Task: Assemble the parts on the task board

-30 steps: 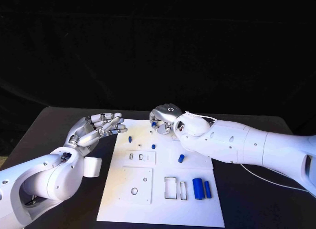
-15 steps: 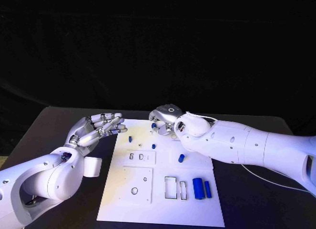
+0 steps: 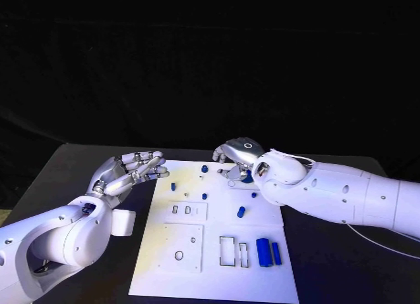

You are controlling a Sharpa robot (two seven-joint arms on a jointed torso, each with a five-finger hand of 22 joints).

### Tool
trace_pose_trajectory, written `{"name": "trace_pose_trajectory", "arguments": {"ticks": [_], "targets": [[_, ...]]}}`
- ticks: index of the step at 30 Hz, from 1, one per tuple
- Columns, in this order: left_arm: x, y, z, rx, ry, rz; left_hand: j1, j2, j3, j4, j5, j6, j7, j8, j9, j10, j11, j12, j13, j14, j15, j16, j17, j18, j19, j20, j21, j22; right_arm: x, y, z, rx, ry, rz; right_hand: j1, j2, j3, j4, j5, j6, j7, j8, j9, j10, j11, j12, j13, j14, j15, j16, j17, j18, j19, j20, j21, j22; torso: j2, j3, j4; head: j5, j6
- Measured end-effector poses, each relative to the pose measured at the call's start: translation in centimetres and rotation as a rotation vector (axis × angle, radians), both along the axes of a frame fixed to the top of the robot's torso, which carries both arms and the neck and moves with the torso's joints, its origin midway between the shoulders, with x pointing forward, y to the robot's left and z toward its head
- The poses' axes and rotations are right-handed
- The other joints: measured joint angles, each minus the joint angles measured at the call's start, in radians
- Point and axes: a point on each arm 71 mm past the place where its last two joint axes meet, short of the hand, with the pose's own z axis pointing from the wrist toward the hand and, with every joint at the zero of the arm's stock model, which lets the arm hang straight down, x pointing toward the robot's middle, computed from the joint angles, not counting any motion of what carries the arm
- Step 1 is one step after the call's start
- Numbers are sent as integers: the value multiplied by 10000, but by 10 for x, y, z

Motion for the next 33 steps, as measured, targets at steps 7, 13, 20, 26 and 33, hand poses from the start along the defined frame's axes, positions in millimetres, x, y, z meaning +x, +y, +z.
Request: {"name": "trace_pose_trajectory", "arguments": {"ticks": [7,13,20,26,33], "targets": [[1,2,-1,6,24,35,0,0,29,-29,0,0,0,0,0,0,0,0,0,0,0,0,-1,-1,0,0,0,-9,-4,-46,14,787,712,-993,-166,-513,-1619,340,1035,-572,-286,223,239,2280,-492,2498,1769,51,-378,703,1168,-1,610,-360,570,647,-52,36,-94,-66,18],[2,2,-1,2,37,40,0,0,29,-29,-44,0,0,0,1,0,0,1,0,0,0,0,11,-1,-1,0,0,-9,-2,-73,13,1464,2002,-1866,386,-62,-3017,774,1256,-1560,-228,1105,849,2530,-397,7465,6945,51,-378,1403,2518,-166,878,-300,875,657,-80,68,-162,-73,20],[3,2,-2,-8,55,25,0,0,57,-57,-44,0,0,0,1,0,0,1,0,0,0,0,11,0,-1,0,0,-9,0,-85,6,1816,3109,-2408,1162,311,-4172,1547,1646,-2736,-30,2395,1554,3051,-204,11413,11264,52,-195,2018,3041,-252,1072,-178,1258,657,-80,88,-191,-121,-32],[3,1,-2,-20,72,-1,0,0,57,-57,-43,0,0,0,2,0,0,1,0,0,0,0,10,0,0,0,0,-18,2,-85,-3,1887,3658,-2624,1564,429,-4462,1855,2326,-3237,11,3047,1802,3125,-159,12907,12010,51,-120,2258,3041,-325,1103,-102,1519,656,-78,75,-157,-159,-85],[4,2,-3,-12,91,8,0,0,57,-57,-43,0,0,1,2,0,0,1,0,0,0,0,9,0,-1,0,0,-18,3,-82,-14,1867,4011,-2758,1688,420,-4355,2097,2987,-3459,-23,3429,1876,3150,-134,13539,12011,86,-86,2382,3040,-325,1102,-68,1656,655,-63,75,-124,-161,-125]]}}
